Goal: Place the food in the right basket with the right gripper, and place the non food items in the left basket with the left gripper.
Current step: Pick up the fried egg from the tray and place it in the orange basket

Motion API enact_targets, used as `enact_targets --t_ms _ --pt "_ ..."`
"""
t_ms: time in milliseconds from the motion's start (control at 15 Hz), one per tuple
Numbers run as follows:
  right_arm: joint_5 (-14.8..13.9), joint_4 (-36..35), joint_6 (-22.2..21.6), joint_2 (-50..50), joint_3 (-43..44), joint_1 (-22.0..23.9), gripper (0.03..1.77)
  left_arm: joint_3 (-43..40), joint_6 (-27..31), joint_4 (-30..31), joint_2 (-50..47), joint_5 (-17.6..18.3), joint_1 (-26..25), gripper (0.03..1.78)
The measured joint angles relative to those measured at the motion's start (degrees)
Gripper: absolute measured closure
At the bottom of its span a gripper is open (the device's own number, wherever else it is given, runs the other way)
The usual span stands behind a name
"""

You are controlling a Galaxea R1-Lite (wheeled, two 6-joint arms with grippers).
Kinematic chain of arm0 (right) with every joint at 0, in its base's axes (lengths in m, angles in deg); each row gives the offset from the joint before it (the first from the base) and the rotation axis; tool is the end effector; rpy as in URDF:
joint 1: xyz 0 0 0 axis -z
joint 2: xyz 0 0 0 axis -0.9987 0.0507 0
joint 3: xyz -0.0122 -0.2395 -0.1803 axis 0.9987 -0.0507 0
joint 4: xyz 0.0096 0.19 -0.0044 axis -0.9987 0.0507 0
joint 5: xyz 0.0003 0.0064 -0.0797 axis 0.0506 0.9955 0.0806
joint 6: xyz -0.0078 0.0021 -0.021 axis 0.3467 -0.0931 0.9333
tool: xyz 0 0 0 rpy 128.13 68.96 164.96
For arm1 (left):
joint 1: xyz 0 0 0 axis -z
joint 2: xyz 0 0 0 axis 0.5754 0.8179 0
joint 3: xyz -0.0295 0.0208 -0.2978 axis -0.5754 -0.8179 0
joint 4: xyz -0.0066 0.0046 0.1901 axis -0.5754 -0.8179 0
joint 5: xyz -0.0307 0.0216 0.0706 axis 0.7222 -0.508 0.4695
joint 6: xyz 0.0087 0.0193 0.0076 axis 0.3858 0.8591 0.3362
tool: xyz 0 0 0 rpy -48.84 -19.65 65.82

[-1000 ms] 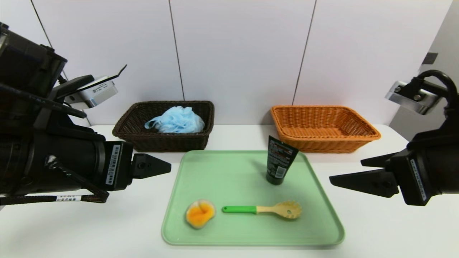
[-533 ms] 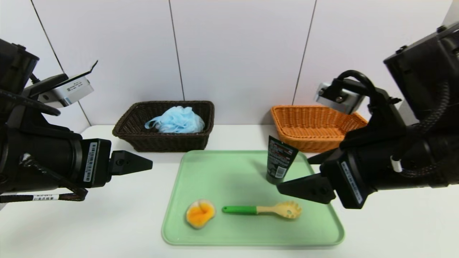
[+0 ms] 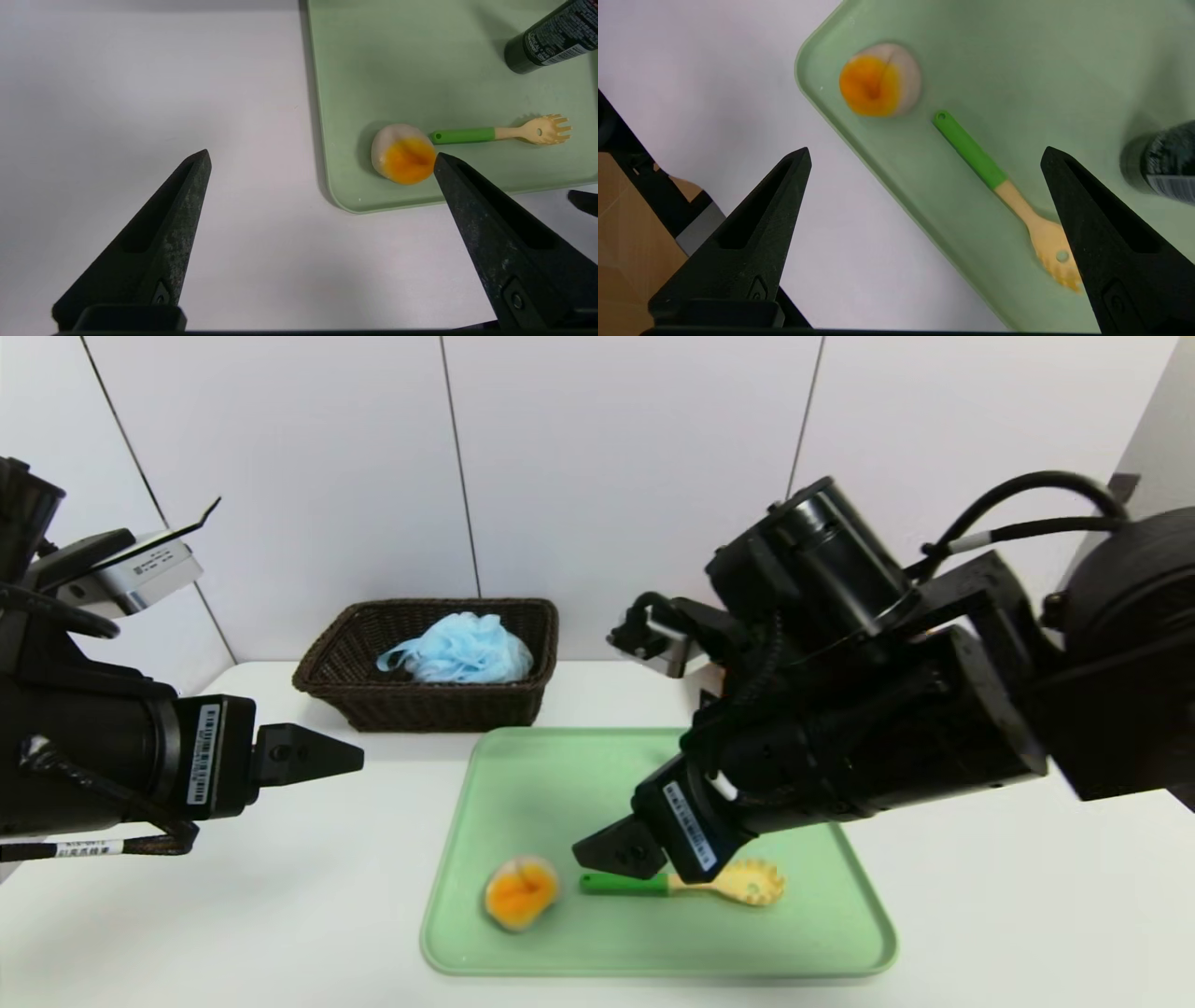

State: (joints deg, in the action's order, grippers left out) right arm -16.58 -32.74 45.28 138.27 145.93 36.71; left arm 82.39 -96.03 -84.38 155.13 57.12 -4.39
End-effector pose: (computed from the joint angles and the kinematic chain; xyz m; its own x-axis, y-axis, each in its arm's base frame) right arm 0.2031 0.2480 0.2428 0.3966 0.5877 -0.7052 -0.7499 0.6505 0.1205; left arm 0.1446 -0.0812 0.2850 0.7488 -0.2333 -0.6203 0.1165 0.9678 -0.2232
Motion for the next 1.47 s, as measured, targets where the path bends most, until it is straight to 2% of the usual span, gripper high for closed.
enact_targets --t_ms 267,800,1333,1400,1467 --pt "-0.16 -4.75 0.01 6.36 1.18 -1.82 0.10 -0.13 0.00 0.11 -0.13 0.02 -0.20 0.12" --pt "-2.10 -4.85 0.11 14.46 4.39 -5.38 0.10 -0.09 -0.02 0.13 -0.24 0.05 -0.22 0.12" --pt "-2.36 -4.77 -0.02 17.80 4.72 -5.92 0.10 -0.06 0.00 0.13 -0.27 0.02 -0.23 0.12" --pt "-2.36 -4.84 -0.05 18.05 4.72 -5.92 0.17 -0.06 -0.02 0.13 -0.28 0.02 -0.23 0.12" --pt "-2.34 -4.95 -0.09 18.24 4.77 -5.95 0.35 -0.06 0.00 0.13 -0.35 0.05 -0.23 0.12"
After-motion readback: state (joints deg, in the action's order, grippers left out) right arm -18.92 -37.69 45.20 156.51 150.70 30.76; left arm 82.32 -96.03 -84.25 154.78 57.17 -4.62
